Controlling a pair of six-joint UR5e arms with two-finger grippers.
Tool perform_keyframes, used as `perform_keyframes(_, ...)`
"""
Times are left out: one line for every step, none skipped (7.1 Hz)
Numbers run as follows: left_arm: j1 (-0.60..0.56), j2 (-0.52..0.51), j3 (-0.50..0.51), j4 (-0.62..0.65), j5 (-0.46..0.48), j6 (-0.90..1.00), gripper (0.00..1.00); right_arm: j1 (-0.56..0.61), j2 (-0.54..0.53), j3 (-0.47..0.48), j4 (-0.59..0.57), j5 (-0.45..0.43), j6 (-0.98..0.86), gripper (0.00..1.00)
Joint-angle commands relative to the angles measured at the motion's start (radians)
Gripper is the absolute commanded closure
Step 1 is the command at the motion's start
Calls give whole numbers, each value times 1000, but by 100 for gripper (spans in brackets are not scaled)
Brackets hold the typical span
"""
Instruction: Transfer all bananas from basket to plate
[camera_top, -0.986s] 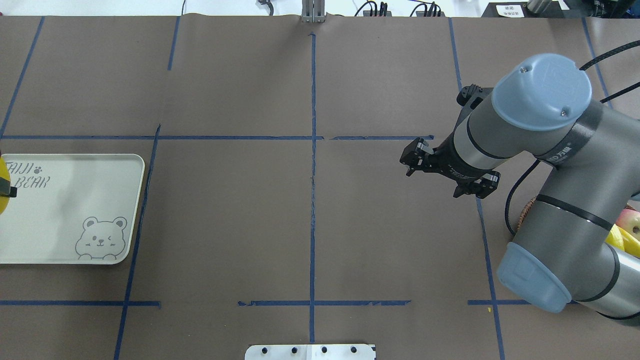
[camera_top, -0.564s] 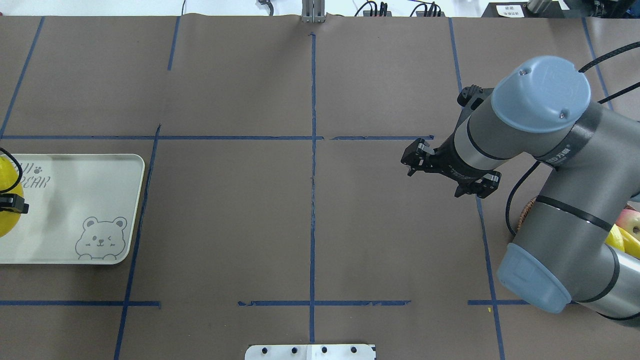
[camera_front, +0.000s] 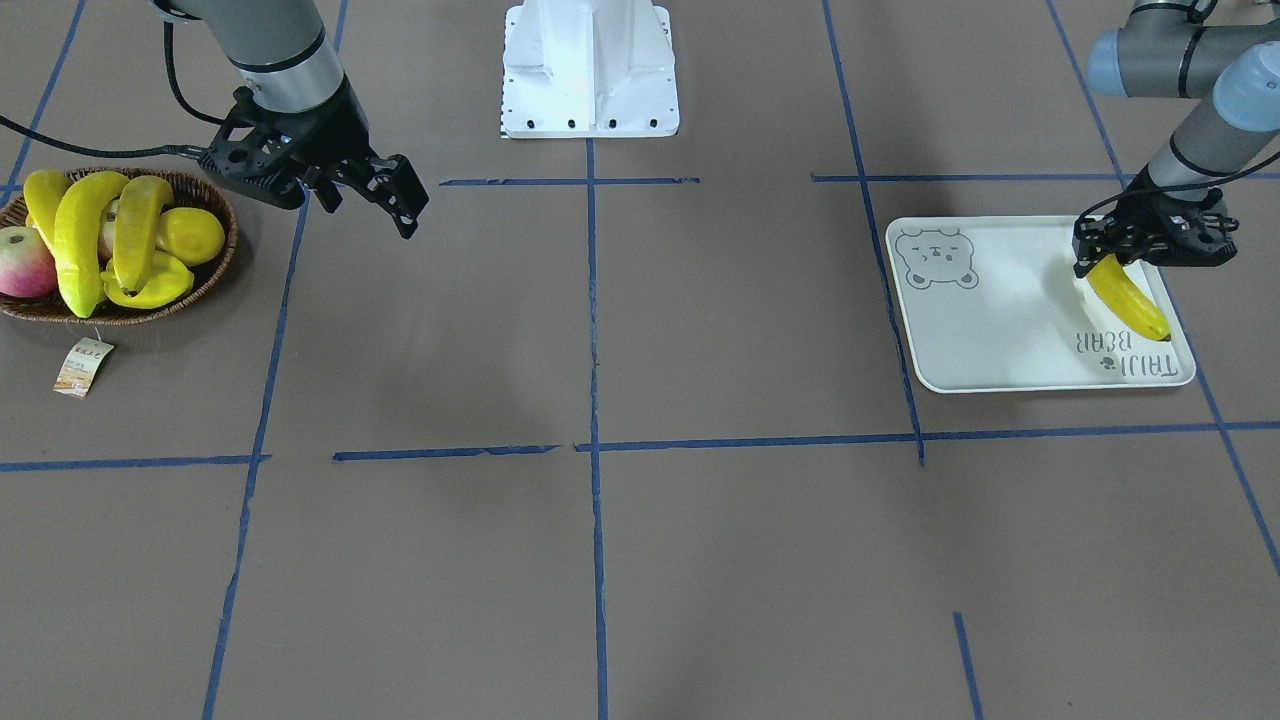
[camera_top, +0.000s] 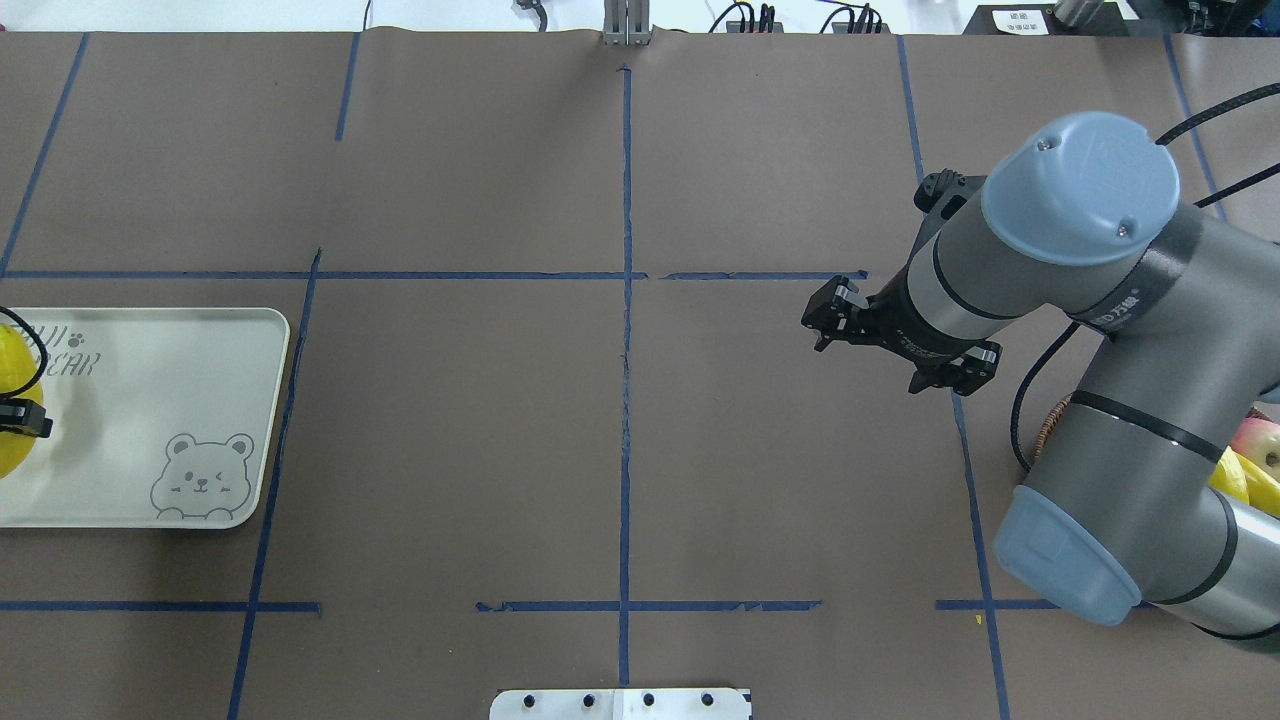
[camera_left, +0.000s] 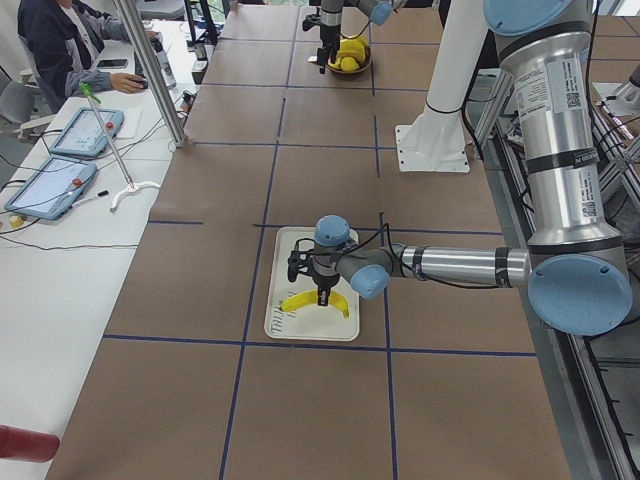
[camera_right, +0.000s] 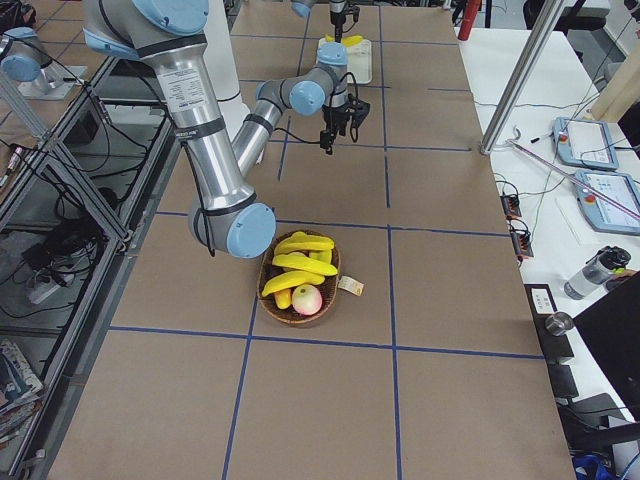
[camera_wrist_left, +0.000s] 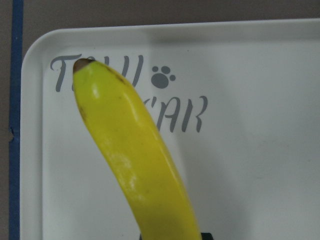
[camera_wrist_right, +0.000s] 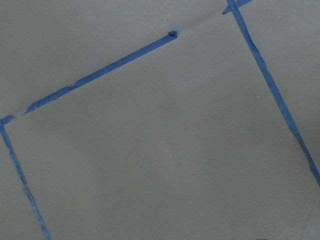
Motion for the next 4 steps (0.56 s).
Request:
perform_keyframes(1,-39,64,-5,-2,29,66,-1,2,1,0,0,0,0)
perform_keyframes(-1,-52,72,-5,-3,29,59,-1,2,1,0,0,0,0)
perform_keyframes(-12,-52,72,-5,-5,29,48,-1,2,3,2,0,0,0)
perform_keyframes(-19,-50,69,-6,-5,30,0,-1,2,3,2,0,0,0)
